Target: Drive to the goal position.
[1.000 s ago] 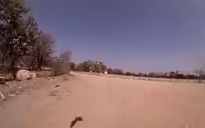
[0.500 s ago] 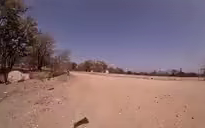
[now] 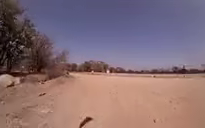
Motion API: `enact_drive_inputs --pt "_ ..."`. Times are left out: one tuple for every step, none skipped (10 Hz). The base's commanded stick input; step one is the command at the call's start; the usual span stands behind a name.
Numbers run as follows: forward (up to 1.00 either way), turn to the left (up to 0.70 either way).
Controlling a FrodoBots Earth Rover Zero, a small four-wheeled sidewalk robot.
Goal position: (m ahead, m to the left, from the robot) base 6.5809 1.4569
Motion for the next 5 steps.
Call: enact_drive_inputs --pt "1.00 0.00" --pt "1.00 0.00" --pt "1.00 0.00" --pt "1.00 0.00" --pt "1.00 0.00"
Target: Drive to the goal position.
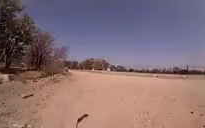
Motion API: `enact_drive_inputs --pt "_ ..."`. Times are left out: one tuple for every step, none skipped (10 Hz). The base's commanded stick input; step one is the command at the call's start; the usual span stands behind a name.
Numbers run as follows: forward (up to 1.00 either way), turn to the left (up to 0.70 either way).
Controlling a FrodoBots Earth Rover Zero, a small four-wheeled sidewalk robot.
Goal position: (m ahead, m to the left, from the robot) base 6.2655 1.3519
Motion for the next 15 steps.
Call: enact_drive_inputs --pt "1.00 0.00" --pt "1.00 0.00" --pt "1.00 0.00" --pt "1.00 0.00" --pt "1.00 0.00" --pt "1.00 0.00" --pt "1.00 0.00" --pt "1.00 0.00" --pt "1.00 0.00" --pt "1.00 0.00" --pt "1.00 0.00" --pt "1.00 0.00" --pt "1.00 0.00" --pt "1.00 0.00" --pt "1.00 0.00"
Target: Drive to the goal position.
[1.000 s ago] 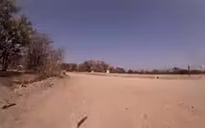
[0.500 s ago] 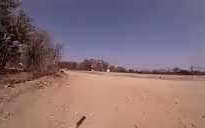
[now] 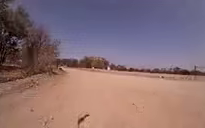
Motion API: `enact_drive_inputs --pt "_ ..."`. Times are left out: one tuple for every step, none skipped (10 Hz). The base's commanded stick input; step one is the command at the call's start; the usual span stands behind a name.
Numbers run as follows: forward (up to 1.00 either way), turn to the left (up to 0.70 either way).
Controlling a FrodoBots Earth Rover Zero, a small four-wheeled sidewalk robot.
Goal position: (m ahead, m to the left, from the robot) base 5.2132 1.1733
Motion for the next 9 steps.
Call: enact_drive_inputs --pt "1.00 0.00" --pt "1.00 0.00" --pt "1.00 0.00" --pt "1.00 0.00" --pt "1.00 0.00" --pt "1.00 0.00" --pt "1.00 0.00" --pt "1.00 0.00" --pt "1.00 0.00"
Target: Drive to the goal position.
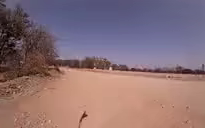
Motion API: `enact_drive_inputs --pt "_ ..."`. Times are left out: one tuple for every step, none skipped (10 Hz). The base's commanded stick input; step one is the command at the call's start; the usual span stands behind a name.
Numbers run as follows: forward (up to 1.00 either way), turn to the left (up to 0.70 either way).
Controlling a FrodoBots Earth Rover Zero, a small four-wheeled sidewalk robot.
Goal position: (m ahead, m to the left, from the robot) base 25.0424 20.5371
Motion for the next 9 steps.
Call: enact_drive_inputs --pt "1.00 0.00" --pt "1.00 0.00" --pt "1.00 0.00" --pt "1.00 0.00" --pt "1.00 0.00" --pt "1.00 0.00" --pt "1.00 0.00" --pt "1.00 0.00" --pt "1.00 0.00"
